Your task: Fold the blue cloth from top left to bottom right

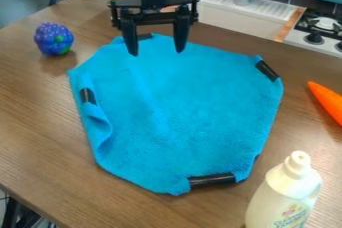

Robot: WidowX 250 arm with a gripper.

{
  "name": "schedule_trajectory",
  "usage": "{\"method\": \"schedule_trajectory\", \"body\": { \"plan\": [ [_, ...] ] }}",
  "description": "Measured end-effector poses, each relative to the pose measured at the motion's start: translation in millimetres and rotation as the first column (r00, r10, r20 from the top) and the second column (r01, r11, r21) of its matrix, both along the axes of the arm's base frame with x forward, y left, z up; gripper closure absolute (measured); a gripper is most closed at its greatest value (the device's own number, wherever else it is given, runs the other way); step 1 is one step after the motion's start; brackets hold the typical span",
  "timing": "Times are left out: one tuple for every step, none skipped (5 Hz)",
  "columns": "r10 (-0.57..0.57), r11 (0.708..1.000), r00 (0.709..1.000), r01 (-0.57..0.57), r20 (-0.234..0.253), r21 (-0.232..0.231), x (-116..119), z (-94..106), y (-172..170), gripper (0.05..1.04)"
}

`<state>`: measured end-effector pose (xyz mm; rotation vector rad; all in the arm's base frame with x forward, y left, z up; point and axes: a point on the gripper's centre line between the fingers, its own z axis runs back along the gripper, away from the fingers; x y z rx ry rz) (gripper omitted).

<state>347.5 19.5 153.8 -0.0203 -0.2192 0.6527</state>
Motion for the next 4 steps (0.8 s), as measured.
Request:
{"method": "schedule_trajectory", "body": {
  "plan": [
    [-0.018, 1.0, 0.999, 0.018, -0.042, -0.01, -0.2, -11.6, -1.8, 0.083],
    [-0.19, 0.981, 0.982, 0.189, -0.018, -0.047, 22.3, 2.5, 26.4, 0.083],
    [-0.396, 0.913, 0.918, 0.392, -0.02, -0.114, 41.5, 9.5, 65.6, 0.083],
    [-0.514, 0.856, 0.857, 0.509, -0.038, -0.089, 55.9, 17.8, 79.6, 0.083]
  ]
}}
